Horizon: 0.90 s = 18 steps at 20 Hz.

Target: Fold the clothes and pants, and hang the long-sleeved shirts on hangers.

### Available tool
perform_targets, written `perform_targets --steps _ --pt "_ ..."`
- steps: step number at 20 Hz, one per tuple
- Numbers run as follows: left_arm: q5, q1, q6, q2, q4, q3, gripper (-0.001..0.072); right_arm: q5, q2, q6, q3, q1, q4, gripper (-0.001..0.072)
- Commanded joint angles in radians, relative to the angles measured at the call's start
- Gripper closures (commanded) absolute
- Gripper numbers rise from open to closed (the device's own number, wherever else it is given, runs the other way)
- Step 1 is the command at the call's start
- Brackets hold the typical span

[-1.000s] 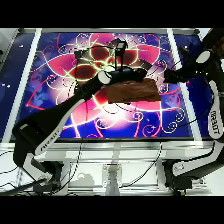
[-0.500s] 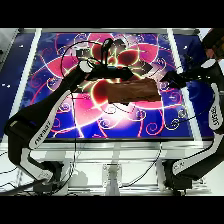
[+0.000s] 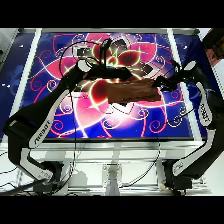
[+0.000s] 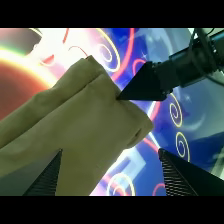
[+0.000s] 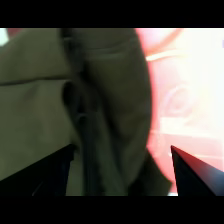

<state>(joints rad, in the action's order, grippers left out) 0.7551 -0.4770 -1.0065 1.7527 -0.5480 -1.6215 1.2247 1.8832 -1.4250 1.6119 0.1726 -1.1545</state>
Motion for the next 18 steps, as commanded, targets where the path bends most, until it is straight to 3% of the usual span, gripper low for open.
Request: perform_targets --steps 1,12,15,18 --pt "0.002 0.001 0.0 -0.001 0.0 -0.001 0.0006 -0.011 0.006 -0.049 0.0 -0.009 -0.069 0.0043" --pt "0.002 0.001 0.0 -0.001 0.0 -0.001 0.0007 0.127 0.137 -0.013 0.0 0.086 0.335 0.0061" --pt "0.002 0.001 0.0 -0.001 0.0 -0.001 0.0007 0.153 0.183 0.064 0.0 0.062 0.478 0.0062" --pt "0.002 0.001 0.0 -0.001 0.0 -0.001 0.0006 0.133 0.184 0.158 0.0 0.01 0.509 0.0095"
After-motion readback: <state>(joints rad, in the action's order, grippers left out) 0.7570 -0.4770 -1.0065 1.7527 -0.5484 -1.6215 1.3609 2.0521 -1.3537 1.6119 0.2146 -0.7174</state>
